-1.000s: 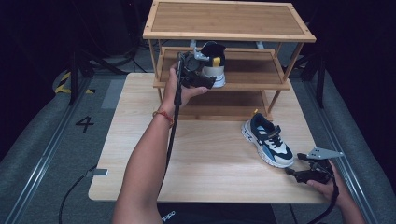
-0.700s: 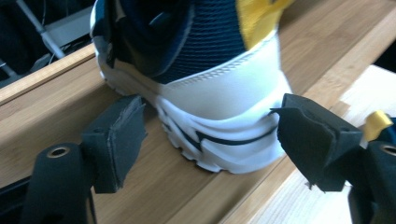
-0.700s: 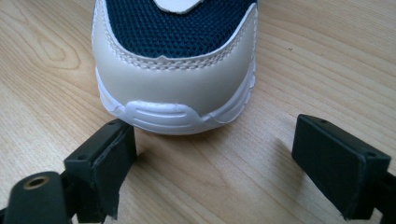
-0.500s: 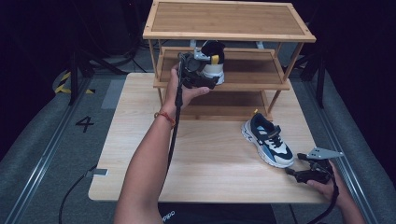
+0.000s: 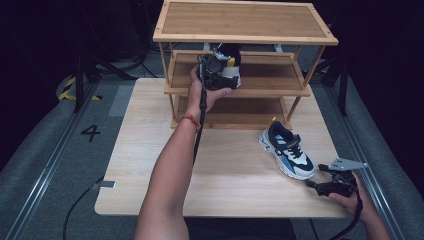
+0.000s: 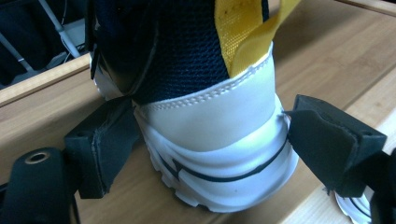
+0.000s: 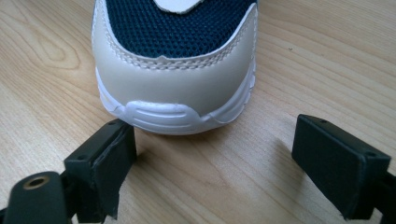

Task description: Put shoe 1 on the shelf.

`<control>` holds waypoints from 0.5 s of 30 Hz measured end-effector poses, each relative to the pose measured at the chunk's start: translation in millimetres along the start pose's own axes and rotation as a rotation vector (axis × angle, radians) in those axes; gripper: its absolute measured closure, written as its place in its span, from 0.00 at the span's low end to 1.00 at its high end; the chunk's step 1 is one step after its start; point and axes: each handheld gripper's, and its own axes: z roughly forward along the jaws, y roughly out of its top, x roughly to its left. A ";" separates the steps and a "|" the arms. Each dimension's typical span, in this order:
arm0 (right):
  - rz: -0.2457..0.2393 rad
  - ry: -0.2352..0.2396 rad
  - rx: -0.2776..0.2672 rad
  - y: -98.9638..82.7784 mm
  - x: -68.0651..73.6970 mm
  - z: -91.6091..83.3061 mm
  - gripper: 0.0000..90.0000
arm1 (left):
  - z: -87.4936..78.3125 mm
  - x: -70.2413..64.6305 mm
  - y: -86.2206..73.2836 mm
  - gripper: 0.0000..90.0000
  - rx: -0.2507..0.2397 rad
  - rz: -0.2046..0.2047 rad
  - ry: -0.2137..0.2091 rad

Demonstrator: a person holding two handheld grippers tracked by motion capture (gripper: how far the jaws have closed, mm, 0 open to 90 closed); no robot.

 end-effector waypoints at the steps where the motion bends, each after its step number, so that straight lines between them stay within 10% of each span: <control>1: 0.000 0.000 0.000 0.0 0.0 0.0 0.16 | 1.0 1.0 -0.2 0.17 -0.005 -0.009 -0.011; 15: -0.008 -0.007 0.015 2.0 0.3 -2.2 0.19 | -42.6 -8.5 -36.0 0.19 -0.011 0.048 -0.076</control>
